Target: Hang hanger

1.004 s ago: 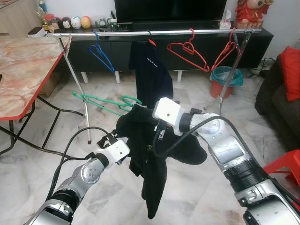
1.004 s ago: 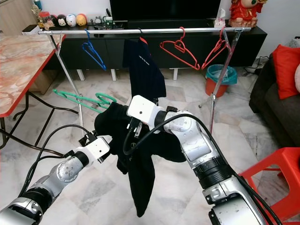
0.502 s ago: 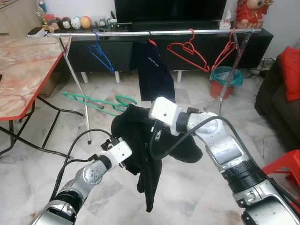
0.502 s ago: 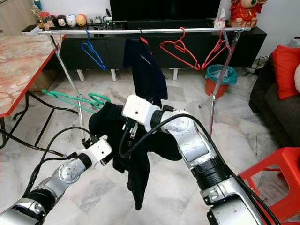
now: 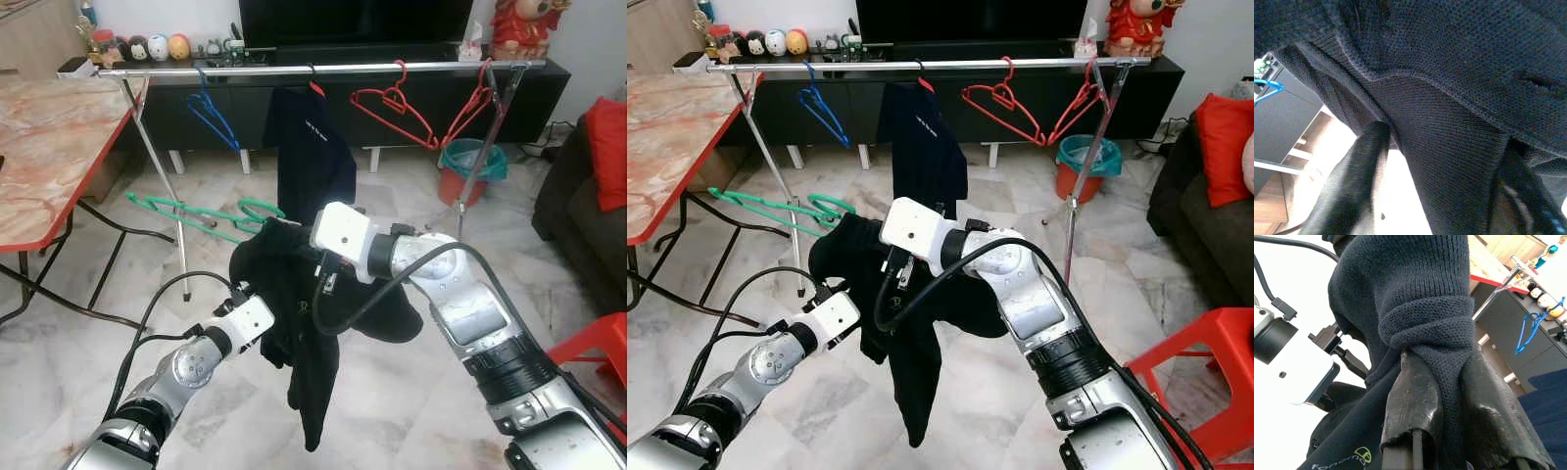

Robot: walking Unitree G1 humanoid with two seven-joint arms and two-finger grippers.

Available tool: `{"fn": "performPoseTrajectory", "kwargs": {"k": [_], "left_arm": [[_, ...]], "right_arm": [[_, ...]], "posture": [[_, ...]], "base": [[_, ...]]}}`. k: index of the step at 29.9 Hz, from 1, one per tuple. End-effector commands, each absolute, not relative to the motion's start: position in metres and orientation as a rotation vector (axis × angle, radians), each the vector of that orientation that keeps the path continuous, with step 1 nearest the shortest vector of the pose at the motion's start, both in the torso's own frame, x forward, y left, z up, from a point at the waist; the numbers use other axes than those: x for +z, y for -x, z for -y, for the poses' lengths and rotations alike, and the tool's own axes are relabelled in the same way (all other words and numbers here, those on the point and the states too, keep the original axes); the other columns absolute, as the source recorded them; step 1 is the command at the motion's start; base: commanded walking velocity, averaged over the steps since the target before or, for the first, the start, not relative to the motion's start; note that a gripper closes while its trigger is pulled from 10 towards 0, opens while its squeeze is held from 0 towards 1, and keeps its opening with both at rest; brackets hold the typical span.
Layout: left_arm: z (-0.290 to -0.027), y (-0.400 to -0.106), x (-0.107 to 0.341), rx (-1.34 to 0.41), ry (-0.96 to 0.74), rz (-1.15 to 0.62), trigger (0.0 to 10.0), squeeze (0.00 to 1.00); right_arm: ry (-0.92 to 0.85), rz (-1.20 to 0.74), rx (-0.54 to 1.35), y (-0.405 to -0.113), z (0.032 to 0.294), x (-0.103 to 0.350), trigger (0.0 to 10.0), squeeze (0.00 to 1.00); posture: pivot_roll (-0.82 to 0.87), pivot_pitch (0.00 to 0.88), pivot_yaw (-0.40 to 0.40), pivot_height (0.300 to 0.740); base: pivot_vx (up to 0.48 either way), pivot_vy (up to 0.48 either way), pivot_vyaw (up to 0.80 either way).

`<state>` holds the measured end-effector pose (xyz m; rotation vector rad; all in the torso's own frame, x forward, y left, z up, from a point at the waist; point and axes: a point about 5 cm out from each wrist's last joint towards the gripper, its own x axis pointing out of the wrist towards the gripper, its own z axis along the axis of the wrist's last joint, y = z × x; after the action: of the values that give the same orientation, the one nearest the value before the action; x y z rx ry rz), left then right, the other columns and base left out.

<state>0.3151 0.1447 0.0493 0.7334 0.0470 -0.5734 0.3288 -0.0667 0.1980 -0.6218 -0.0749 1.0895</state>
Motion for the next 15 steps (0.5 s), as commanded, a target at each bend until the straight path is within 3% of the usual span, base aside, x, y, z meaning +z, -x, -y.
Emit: {"fn": "performPoseTrajectory", "kwargs": {"k": [1, 15], "left_arm": [[-0.1477, -0.3153, 0.0479, -0.573, -0.745, -0.064, 0.0, 0.00], [-0.1487, -0.3155, 0.0478, -0.565, -0.739, -0.067, 0.0, 0.00]], "right_arm": [[0.620, 0.133, 1.111, -0.3245, 0.0606, 0.2094, 0.0, 0.00], [0.615, 0.129, 1.121, -0.3231, 0.0598, 0.2080, 0.0, 0.00]], "posture": [[-0.07, 0.005, 0.053, 0.740], [-0.06, 0.004, 0.054, 0.740]], "base": [[0.000, 0.000, 0.00], [0.000, 0.000, 0.00]]}}
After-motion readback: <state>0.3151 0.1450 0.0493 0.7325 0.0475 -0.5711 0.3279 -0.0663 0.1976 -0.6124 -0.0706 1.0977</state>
